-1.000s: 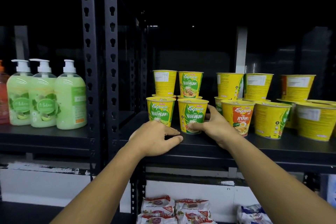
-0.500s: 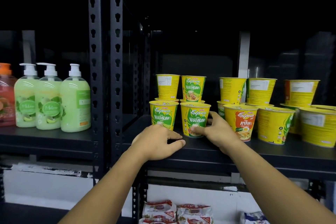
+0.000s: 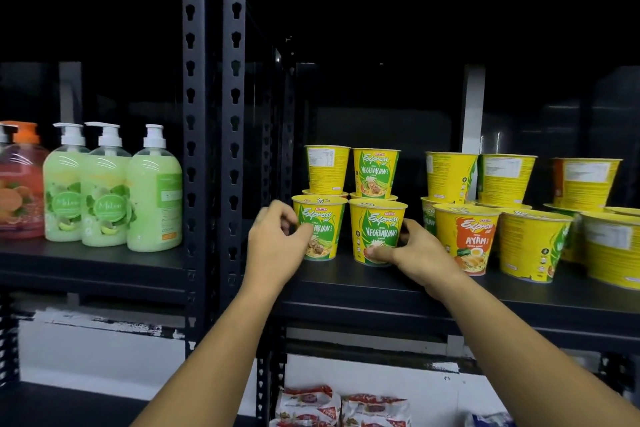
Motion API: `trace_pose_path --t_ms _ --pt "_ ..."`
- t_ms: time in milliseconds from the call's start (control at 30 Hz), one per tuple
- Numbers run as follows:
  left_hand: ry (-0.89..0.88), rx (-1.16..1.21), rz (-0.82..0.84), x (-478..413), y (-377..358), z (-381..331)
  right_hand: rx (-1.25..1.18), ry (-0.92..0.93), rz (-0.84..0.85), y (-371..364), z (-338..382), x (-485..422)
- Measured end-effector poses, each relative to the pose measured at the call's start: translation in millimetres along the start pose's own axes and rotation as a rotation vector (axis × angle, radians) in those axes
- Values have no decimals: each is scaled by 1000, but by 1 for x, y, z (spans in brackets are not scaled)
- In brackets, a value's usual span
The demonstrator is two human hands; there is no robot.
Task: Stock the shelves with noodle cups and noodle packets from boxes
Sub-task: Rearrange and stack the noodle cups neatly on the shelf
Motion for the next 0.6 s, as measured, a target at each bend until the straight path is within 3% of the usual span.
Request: trace_pose_path --t_ms 167,300,600 --pt "218 43 286 -19 -12 20 15 -8 0 -1 2 2" --pt "265 26 476 -23 -20 22 22 -12 7 -1 2 3" --pt "173 31 485 -19 -22 17 30 -12 1 -1 3 3"
Point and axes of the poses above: each hand's wrist, its own x-axis away from the middle knuckle, its own y-axis out of the back of the hand, z = x × y, the point moved 4 cm from there along -x, towards the middle knuckle, and after that the axes turned 14 degrees about -x, right-handed, at the moved point
